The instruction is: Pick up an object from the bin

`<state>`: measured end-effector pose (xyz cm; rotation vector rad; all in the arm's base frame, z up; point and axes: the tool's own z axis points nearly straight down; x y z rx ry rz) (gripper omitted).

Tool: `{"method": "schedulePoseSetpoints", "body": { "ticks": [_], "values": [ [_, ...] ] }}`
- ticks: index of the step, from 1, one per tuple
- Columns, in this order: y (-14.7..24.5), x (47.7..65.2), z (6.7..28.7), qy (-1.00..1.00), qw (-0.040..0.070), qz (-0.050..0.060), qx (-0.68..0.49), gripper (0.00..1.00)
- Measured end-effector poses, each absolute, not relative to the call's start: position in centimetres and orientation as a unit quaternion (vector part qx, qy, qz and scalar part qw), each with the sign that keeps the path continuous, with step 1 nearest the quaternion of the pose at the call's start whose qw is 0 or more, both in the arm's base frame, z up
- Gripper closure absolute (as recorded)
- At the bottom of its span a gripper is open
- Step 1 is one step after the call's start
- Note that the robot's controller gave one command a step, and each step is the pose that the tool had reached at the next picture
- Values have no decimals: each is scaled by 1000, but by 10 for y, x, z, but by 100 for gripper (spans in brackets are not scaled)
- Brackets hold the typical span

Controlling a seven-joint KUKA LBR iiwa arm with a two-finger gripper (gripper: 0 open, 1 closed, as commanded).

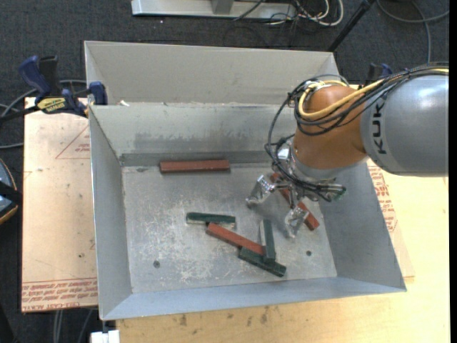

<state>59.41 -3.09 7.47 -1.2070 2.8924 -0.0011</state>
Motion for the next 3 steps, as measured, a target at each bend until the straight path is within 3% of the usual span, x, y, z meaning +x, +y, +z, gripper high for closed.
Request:
{"method": "schedulePoseSetpoints", "body": {
  "ticks": [1,2,3],
  "values": [
    [14,563,78,902,7,-3,-432,100],
    [14,563,78,902,7,-3,-432,100],
    [14,577,265,916,5,-1,-402,100]
  ]
}}
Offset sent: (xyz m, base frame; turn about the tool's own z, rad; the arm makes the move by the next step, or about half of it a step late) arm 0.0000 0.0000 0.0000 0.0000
